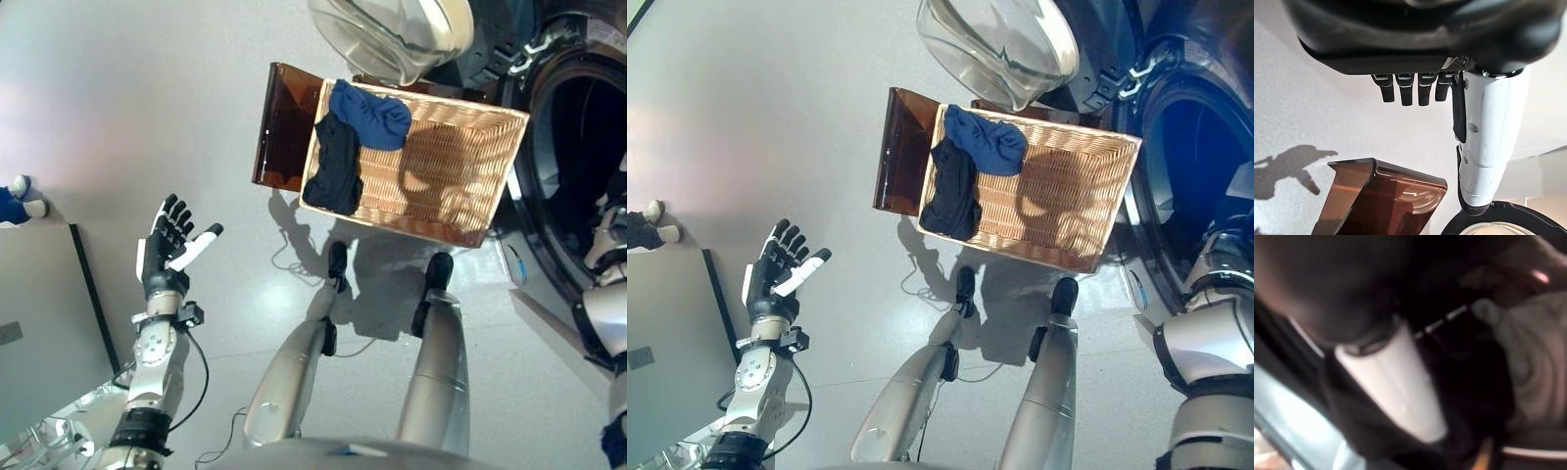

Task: Pick up the clothes and place them into the washing machine

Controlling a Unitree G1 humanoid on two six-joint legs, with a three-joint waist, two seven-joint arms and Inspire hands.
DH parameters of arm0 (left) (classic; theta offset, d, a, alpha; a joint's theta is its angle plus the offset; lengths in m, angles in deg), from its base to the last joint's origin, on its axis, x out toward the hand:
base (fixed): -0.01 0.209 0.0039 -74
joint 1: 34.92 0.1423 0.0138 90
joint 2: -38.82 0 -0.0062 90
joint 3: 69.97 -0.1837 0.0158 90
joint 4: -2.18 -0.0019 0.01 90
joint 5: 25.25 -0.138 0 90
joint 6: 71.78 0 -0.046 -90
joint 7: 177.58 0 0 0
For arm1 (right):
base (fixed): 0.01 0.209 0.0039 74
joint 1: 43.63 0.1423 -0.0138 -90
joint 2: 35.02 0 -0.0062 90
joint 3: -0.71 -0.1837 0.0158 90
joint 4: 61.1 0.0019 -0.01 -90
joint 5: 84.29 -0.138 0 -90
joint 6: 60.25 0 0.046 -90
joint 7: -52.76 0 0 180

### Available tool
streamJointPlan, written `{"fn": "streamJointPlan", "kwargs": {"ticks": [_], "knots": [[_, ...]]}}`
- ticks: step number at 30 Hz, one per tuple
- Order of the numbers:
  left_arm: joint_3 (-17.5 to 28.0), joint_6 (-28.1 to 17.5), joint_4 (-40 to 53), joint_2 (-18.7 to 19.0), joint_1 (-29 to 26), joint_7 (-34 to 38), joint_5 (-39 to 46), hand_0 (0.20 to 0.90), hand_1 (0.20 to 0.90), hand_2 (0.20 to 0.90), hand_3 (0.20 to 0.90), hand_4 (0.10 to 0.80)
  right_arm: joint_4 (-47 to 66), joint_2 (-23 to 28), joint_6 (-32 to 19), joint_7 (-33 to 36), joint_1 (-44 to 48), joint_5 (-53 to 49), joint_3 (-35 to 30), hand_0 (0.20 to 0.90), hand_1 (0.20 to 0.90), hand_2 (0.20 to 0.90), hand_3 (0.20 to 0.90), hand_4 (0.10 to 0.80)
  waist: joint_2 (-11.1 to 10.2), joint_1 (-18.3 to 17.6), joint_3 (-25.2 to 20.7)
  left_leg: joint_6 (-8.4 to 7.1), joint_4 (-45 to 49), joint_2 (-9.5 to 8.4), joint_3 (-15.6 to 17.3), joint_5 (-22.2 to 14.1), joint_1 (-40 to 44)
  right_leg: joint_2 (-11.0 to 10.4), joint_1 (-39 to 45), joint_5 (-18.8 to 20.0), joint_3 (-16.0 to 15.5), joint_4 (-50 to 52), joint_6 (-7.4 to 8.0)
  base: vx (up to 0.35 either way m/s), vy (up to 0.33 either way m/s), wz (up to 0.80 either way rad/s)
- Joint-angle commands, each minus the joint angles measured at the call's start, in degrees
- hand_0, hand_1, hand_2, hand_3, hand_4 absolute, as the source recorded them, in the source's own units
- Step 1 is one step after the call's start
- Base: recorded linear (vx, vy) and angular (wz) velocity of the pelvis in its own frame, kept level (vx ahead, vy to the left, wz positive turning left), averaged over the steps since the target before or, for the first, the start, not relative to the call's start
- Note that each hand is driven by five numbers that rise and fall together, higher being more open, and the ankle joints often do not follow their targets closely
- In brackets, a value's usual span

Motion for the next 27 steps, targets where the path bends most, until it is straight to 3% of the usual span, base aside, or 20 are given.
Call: {"fn": "streamJointPlan", "kwargs": {"ticks": [1, 5, 9, 20, 27], "knots": [[6.0, -3.1, 1.3, 3.3, 1.8, 2.6, 1.3, 0.9, 0.9, 0.9, 0.9, 0.8, 3.0, 12.1, 4.4, 4.6, 4.1, -1.4, 3.2, 0.9, 0.9, 0.9, 0.9, 0.8, 1.2, -2.0, -2.7, -6.44, -0.8, 1.87, -1.1, -4.7, 3.3, 4.2, 8.7, 2.2, -2.8, -10.7, -1.21, 0.009, 0.018, 0.07], [6.2, -3.4, 1.1, 3.9, 1.9, 2.0, 1.3, 0.9, 0.9, 0.9, 0.9, 0.8, 2.3, 13.6, 2.3, 5.8, 2.3, -5.8, 0.5, 0.9, 0.9, 0.9, 0.9, 0.8, 0.5, -2.2, -2.9, -6.29, -0.8, 1.77, -1.3, -4.7, 4.0, 3.8, 10.0, 2.2, -3.6, -11.0, -1.1, 0.011, 0.015, 0.05], [6.2, -3.7, 0.1, 4.1, 1.9, 2.1, 1.1, 0.9, 0.9, 0.9, 0.9, 0.8, 4.3, 13.1, -0.7, 9.0, -3.1, -12.5, -6.6, 0.9, 0.9, 0.9, 0.9, 0.8, -0.1, -2.5, -2.9, -5.92, -0.8, 1.71, -1.5, -5.0, 5.2, 3.7, 11.4, 2.3, -3.8, -11.2, -0.88, 0.006, 0.019, 0.0], [3.9, -4.7, -1.5, 3.6, 2.0, 2.3, 0.1, 0.9, 0.9, 0.9, 0.9, 0.8, 5.5, 3.0, -2.6, 12.7, -12.0, -15.7, -13.3, 0.9, 0.9, 0.9, 0.9, 0.8, -0.6, -2.0, -4.3, -5.02, -0.8, 1.0, -2.3, -5.8, 8.7, 2.8, 16.6, 2.6, -4.4, -13.1, -0.63, 0.017, 0.044, 0.03], [4.6, -4.6, -2.6, 3.4, 2.5, 2.9, -0.7, 0.9, 0.9, 0.9, 0.9, 0.8, 11.0, 0.0, -2.8, 14.3, -14.1, -14.5, -14.9, 0.9, 0.9, 0.9, 0.9, 0.8, -1.0, -2.1, -4.7, -4.63, -0.8, 0.81, -2.5, -6.3, 10.2, 2.8, 19.1, 2.9, -4.5, -14.7, -0.59, 0.012, 0.029, -0.03]]}}
